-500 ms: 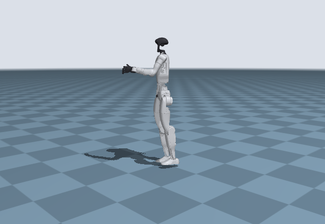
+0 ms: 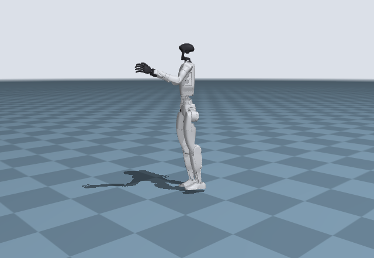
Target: Upper body actions
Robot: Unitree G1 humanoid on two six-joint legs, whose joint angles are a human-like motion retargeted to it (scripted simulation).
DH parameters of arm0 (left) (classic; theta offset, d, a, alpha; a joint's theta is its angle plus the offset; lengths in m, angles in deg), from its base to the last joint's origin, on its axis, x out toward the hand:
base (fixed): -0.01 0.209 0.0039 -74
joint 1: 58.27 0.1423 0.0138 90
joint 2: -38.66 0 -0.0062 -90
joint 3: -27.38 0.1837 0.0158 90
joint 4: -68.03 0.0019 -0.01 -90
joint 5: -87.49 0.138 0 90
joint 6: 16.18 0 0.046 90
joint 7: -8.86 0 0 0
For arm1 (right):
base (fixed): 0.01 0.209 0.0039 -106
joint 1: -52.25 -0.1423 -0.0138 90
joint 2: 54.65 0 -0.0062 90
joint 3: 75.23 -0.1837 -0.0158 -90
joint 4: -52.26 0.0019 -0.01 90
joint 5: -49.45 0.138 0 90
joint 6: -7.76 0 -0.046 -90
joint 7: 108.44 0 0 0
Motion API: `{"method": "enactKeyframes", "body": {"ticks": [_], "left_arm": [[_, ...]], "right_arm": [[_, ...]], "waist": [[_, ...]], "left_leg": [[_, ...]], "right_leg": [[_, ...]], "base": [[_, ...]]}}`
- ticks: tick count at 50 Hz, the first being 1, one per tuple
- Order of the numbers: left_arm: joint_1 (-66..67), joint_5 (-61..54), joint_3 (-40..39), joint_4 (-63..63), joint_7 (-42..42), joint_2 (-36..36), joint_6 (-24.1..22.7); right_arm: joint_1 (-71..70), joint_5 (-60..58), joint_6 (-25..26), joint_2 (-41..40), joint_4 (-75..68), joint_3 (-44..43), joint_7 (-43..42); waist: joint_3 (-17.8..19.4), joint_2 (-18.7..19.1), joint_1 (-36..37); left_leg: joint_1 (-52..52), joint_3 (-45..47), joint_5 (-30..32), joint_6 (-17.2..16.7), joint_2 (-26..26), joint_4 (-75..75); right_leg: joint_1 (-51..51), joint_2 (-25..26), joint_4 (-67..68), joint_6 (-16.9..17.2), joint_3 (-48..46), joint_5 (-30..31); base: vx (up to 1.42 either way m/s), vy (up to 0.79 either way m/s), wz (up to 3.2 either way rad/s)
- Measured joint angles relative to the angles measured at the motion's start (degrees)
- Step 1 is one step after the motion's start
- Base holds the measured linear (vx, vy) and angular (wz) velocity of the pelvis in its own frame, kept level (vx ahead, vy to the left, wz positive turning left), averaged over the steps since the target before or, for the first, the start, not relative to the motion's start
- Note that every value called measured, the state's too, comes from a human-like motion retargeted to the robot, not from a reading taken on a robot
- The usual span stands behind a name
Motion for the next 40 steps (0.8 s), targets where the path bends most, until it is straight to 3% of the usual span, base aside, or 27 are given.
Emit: {"method": "enactKeyframes", "body": {"ticks": [7, 13, 16, 21, 25, 30, 35, 40], "left_arm": [[1.36, 3.23, -0.68, -2.52, -0.7, 0.16, 0.48], [11.03, 3.41, -1.4, -16.95, -2.4, -2.52, 1.1], [20.86, 3.23, -2.93, -25.67, -1.98, -4.91, -2.57], [38.58, 4.19, -2.1, -29.51, 3.21, -10.47, -15.89], [46.94, 2.07, 3.15, -20.23, 5.2, -14.12, -18.45], [47.98, 5.4, 5.57, -1.83, -7.31, -13.93, -14.65], [43.02, 11.04, 8.41, 20.59, -12.83, -14.05, -10.2], [38.16, 9.48, 7.78, 39.02, -20.55, -17.38, -7.24]], "right_arm": [[-0.49, -1.61, -1.06, -0.54, 1.37, 1.13, 0.02], [-0.86, -1.83, -1.09, -1.04, 2.47, 1.4, 0.42], [-1.05, -3.13, -1.29, -1.05, 3.5, 2.35, -0.11], [-1.28, -4.16, -2.36, -0.63, 3.94, 4.12, -0.4], [-0.86, -3.34, -2.85, -0.17, 3.8, 4.58, -1.09], [-0.79, -3.65, -1.48, 0.2, 2.81, 4.74, -3.8], [-1.12, -4.56, 0.19, 0.12, 1.01, 4.82, -3.93], [-1.39, -4.02, -0.8, -0.09, 0.58, 4.56, -2.19]], "waist": [[0.58, -0.08, -0.39], [1.98, -0.2, -0.88], [2.88, 0.22, -1.66], [4.0, 0.56, -2.69], [4.77, 0.55, -2.47], [5.41, 0.33, -2.83], [5.25, -0.21, -2.92], [5.4, -0.57, -2.55]], "left_leg": [[0.37, 0.45, -0.15, 0.03, 0.18, -0.05], [0.76, 1.02, -0.26, -0.01, 0.41, -0.22], [0.98, 1.81, -0.41, -0.1, 0.77, -0.41], [1.49, 3.36, -0.75, -0.22, 1.21, -0.73], [1.85, 3.82, -0.88, -0.25, 1.41, -0.75], [1.69, 3.31, -0.64, -0.14, 1.31, -0.69], [1.34, 2.74, -0.42, -0.01, 1.0, -0.61], [1.43, 2.87, -0.45, -0.03, 0.98, -0.57]], "right_leg": [[-0.24, 0.15, 0.11, -0.03, 0.66, 0.32], [-0.57, 0.17, 0.31, 0.04, 1.53, 0.58], [-1.13, 0.22, 0.54, 0.19, 2.55, 0.82], [-2.01, 0.39, 0.83, 0.26, 4.26, 1.22], [-2.08, 0.51, 0.98, 0.28, 4.91, 1.36], [-1.72, 0.45, 0.84, 0.3, 4.26, 1.33], [-1.53, 0.27, 0.68, 0.27, 3.49, 1.27], [-1.54, 0.27, 0.7, 0.21, 3.61, 1.32]], "base": [[0.0, 0.0, -0.08], [0.02, 0.0, -0.06], [0.12, 0.01, -0.29], [0.09, 0.0, -0.33], [0.01, 0.01, -0.11], [-0.05, -0.01, 0.12], [-0.01, -0.01, 0.04], [0.0, 0.0, 0.0]]}}
